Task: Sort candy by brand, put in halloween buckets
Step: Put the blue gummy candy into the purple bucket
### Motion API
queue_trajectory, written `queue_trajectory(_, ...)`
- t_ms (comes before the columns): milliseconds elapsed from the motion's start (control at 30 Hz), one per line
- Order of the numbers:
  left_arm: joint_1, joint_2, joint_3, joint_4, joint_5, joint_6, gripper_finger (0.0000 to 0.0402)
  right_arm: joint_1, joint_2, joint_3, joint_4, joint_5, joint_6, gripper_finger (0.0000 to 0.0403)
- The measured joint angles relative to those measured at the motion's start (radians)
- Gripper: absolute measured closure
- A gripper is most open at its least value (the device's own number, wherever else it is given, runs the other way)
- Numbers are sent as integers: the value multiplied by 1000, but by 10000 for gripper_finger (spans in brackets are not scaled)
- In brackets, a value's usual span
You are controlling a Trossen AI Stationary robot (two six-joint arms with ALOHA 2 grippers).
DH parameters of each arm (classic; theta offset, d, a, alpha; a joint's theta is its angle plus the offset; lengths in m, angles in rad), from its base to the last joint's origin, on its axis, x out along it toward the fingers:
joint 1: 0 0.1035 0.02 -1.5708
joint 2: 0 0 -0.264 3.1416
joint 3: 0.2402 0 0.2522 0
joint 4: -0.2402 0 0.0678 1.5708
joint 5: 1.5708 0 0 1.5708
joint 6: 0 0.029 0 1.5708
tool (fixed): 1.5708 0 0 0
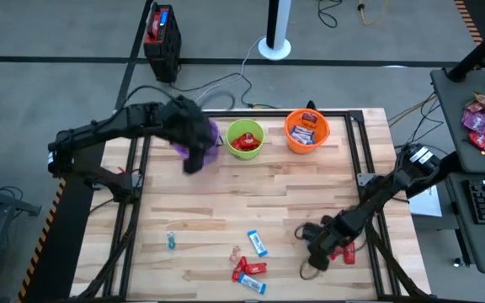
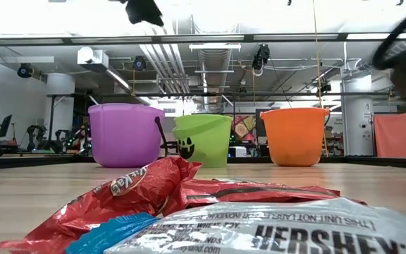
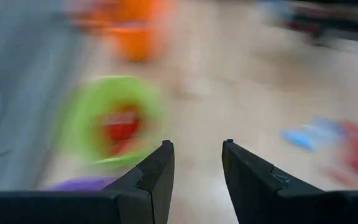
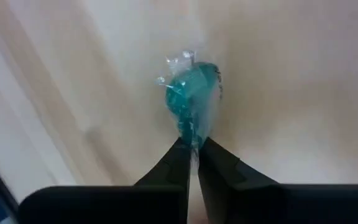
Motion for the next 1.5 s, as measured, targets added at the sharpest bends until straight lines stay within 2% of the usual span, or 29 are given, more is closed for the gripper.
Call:
queue_trajectory(100, -16, -43, -133, 96, 326, 23, 283, -94, -94, -3, -11, 28, -58, 392)
queue_trajectory(167, -36, -67, -224, 214, 408, -27, 283, -177, -164, 8, 3, 44, -129, 393)
queue_trajectory(267, -73, -83, -339, 383, 410, -89, 283, -321, -245, 17, 51, 63, -278, 394)
queue_trajectory(367, -102, -81, -415, 563, 412, -147, 283, -480, -297, 33, 203, 54, -419, 394)
queue_trajectory(467, -109, -76, -461, 716, 408, -188, 283, -602, -301, 54, 389, -7, -534, 394)
queue_trajectory(600, -109, -58, -470, 766, 262, -207, 283, -688, -256, 120, 552, -116, -633, 394)
queue_trajectory(667, -109, -50, -461, 770, 207, -207, 283, -705, -223, 169, 575, -158, -675, 394)
queue_trajectory(833, -108, -40, -460, 852, 214, -205, 278, -716, -122, 304, 574, -244, -746, 394)
queue_trajectory(1033, -109, -46, -458, 834, 340, -214, 262, -720, -31, 446, 418, -253, -835, 394)
queue_trajectory(1500, -103, -106, -458, 681, 342, -209, 255, -740, -11, 488, 354, -317, -858, 394)
